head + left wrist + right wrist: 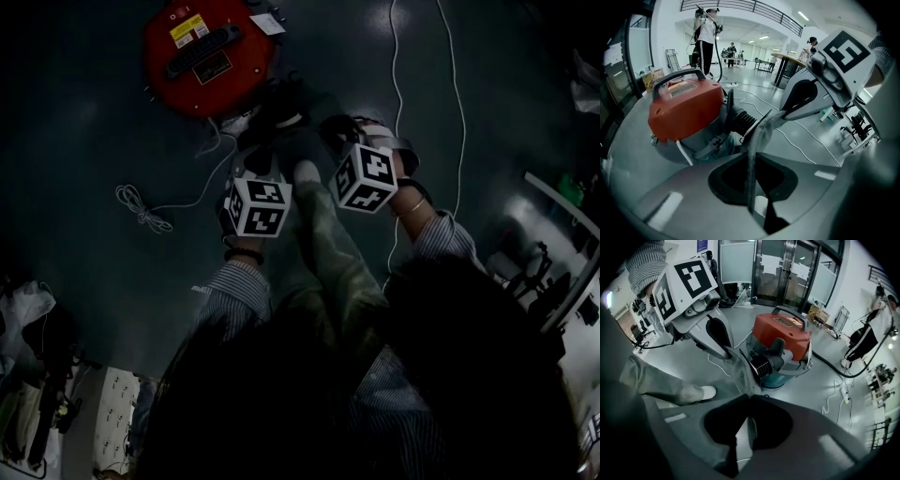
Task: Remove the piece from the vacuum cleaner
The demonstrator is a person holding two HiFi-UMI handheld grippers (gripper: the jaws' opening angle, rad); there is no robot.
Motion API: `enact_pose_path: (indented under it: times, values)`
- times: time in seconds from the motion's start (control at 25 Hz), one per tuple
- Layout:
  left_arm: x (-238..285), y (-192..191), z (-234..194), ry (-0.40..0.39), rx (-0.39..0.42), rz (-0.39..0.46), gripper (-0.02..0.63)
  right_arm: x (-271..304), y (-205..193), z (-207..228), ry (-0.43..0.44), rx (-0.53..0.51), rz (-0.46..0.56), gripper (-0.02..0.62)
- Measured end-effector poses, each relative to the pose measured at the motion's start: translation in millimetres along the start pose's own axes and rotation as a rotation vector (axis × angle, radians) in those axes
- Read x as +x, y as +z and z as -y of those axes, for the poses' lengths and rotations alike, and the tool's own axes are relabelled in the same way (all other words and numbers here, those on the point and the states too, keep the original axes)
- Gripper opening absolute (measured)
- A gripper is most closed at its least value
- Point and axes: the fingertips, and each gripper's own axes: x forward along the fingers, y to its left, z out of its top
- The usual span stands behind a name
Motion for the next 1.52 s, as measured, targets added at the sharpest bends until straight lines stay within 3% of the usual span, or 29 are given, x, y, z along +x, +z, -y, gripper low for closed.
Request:
enact_pose_path:
  times: [0.64, 1.08, 1.28, 1.52]
  values:
    - [-8, -4, 4, -0.052, -0.047, -0.034, 0.034, -5, 4, -13, 0.083, 0.042, -0.038, 0.025]
    - [-15, -13, 14, -0.093, -0.147, -0.064, 0.031, -10, 8, -20, 0.159, 0.061, -0.071, 0.025]
    - [-10, -15, 10, -0.117, -0.149, -0.089, 0.029, -3, 7, -22, 0.197, 0.078, -0.084, 0.025]
    - [-14, -32, 29, -0.110, -0.161, -0.074, 0.029, -7, -5, -49, 0.194, 0.108, -0.093, 0.025]
